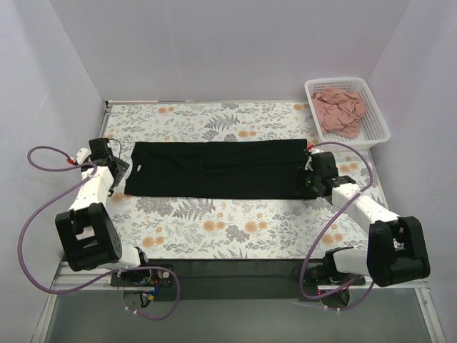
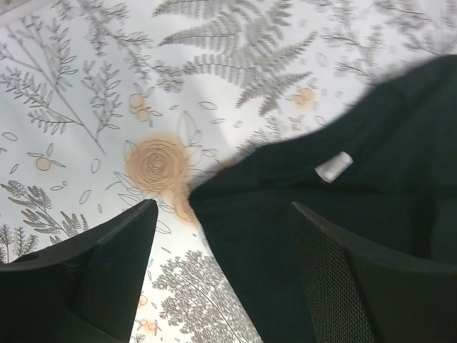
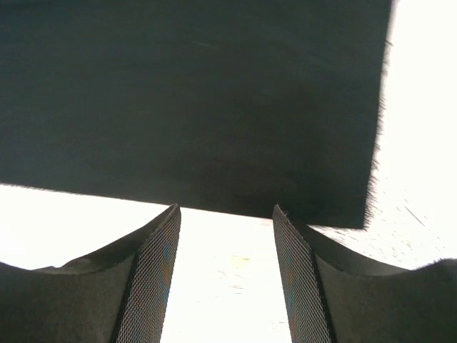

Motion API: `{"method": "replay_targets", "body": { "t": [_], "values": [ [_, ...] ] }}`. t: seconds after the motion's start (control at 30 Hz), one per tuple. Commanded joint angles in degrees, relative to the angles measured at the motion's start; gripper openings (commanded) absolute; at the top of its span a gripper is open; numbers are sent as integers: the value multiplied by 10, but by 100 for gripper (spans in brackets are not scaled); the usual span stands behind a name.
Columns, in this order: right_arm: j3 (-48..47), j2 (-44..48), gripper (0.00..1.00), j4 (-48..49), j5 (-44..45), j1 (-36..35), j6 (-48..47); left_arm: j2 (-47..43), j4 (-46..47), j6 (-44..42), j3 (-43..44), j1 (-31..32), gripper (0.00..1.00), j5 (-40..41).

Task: Fold and stack the t-shirts
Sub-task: Fold the tshirt

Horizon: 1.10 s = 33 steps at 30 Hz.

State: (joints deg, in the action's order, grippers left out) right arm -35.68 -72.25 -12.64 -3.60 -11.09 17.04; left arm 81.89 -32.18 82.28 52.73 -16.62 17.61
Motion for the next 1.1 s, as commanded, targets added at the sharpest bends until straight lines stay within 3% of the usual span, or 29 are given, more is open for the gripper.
{"method": "replay_targets", "body": {
  "t": [0.0,0.13,0.27,0.33,0.47,0.73,0.9,1.07],
  "values": [
    [-80,-2,62,-24,56,-69,-52,-42,1,-20,30,31,75,-16],
    [-134,-72,62,-24,42,-139,-71,-59,0,-31,40,122,73,-18],
    [-180,-135,60,-33,48,-179,-84,-44,5,-13,23,191,62,-54],
    [-198,-173,60,-52,47,-184,-89,-29,12,-9,12,200,57,-60],
    [-203,-215,60,-79,46,-186,-99,22,26,7,0,208,56,-118],
    [-180,-282,61,-179,40,-194,-124,106,41,21,11,214,57,-111],
    [-154,-269,61,-252,-30,-240,-130,218,12,9,111,208,56,-81],
    [-161,-256,61,-284,-139,-339,-130,342,-14,-19,250,206,59,-95]
  ]
}}
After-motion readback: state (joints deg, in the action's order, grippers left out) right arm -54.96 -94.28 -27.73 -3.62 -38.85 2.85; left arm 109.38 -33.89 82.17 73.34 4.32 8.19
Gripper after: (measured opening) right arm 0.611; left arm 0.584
